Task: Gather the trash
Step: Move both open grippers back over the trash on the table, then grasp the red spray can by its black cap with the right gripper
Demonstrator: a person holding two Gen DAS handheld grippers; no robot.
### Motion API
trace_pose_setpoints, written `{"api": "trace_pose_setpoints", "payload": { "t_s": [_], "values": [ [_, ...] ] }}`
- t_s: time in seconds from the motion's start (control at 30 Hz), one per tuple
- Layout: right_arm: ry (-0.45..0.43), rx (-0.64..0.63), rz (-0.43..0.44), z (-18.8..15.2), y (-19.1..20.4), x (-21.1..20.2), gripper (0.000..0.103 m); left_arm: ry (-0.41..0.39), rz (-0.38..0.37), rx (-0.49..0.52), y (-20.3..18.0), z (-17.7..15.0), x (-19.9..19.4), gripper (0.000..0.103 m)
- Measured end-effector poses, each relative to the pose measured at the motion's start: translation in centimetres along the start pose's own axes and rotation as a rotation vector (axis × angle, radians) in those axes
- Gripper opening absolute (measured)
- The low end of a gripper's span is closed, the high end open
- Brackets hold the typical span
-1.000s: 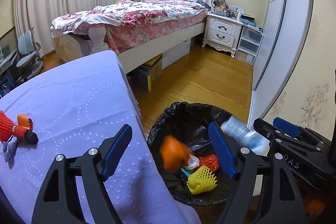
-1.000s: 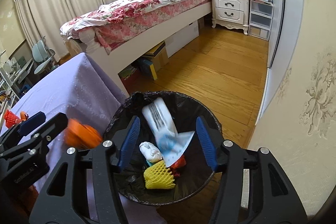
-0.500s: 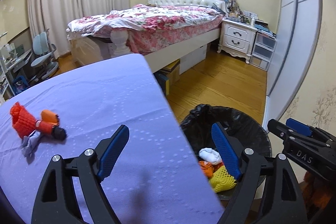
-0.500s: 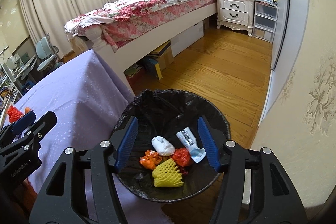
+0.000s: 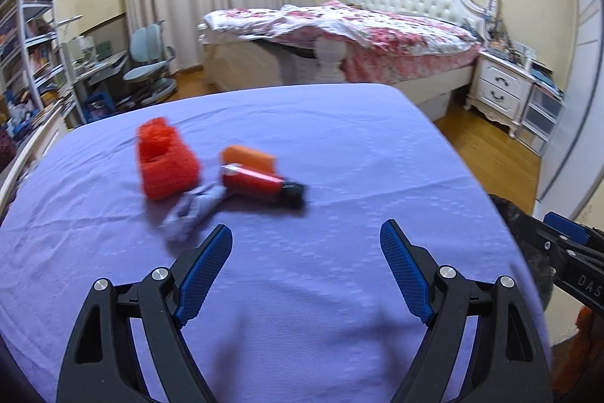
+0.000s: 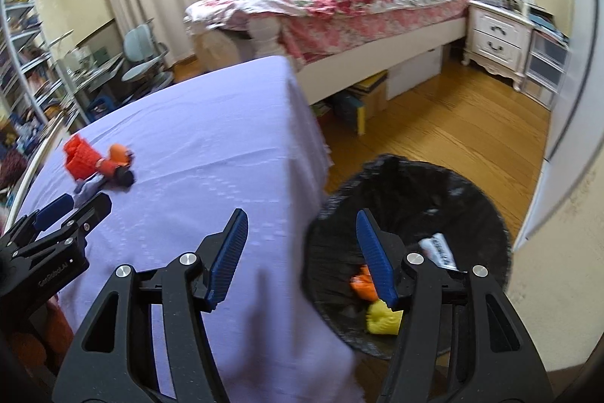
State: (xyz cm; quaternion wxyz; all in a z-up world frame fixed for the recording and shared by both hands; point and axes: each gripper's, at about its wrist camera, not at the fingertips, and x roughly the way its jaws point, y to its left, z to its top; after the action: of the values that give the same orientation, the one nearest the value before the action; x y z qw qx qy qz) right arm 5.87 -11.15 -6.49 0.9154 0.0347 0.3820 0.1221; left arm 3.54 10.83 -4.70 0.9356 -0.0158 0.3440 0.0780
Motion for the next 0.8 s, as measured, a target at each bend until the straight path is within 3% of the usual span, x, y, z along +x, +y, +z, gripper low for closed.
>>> {"api": "trace_pose_setpoints", "payload": {
  "t_s": [0.3, 0.8],
  "values": [
    [0.072, -0.15, 0.103, 0.2, 8.5, 2.6, 0.058, 0.03, 0.109, -0.11, 7.1, -0.7, 0.3, 0.081],
    [0.113, -0.315, 0.146, 1.5, 18.7, 7.3, 0.058, 0.053, 0.159, -0.17, 12.3, -0.5, 1.5, 0.081]
  ]
}}
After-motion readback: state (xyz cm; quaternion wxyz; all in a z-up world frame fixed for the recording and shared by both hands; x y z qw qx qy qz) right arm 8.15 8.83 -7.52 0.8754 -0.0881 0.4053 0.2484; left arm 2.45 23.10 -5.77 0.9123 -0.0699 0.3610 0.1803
